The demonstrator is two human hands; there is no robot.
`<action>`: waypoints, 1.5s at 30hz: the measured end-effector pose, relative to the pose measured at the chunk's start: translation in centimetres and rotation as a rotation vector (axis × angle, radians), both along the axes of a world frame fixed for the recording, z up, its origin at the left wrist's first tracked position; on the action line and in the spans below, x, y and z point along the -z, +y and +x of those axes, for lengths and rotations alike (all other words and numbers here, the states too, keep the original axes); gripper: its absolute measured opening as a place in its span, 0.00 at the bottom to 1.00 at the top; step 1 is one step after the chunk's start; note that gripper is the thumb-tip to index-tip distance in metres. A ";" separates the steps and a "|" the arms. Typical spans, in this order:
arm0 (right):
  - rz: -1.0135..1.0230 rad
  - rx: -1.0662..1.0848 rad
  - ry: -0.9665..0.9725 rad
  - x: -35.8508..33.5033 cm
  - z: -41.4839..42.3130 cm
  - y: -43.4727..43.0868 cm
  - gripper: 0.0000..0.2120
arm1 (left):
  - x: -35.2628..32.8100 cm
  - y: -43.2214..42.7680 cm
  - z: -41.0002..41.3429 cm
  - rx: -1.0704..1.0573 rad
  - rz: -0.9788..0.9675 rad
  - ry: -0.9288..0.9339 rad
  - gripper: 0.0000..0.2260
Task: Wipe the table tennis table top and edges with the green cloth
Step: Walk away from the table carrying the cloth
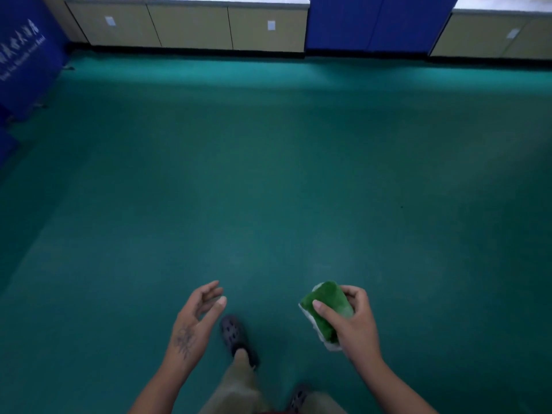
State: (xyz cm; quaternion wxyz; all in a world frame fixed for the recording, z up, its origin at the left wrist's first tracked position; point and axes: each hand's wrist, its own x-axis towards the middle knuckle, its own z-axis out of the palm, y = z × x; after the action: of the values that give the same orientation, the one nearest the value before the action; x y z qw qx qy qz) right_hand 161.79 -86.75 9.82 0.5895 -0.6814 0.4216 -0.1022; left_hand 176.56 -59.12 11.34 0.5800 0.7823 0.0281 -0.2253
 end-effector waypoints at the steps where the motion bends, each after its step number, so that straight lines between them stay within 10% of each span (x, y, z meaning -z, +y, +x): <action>1: 0.002 0.001 0.004 0.2 1.8 -0.7 0.26 | 0.4 -0.9 1.8 0.004 -0.008 0.003 0.14; 21: 0.030 0.174 0.001 -0.4 38.7 -12.9 0.25 | -0.1 -16.6 43.8 0.209 -0.001 -0.008 0.15; 45: 0.061 0.076 0.023 1.4 79.8 -50.7 0.22 | 0.4 -52.8 81.7 0.108 -0.019 0.035 0.15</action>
State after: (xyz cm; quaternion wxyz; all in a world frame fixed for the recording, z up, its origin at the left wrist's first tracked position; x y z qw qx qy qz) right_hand 241.58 -137.47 8.40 0.6010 -0.6477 0.4567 -0.1038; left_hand 258.28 -111.90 10.99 0.5740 0.7730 -0.0061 -0.2701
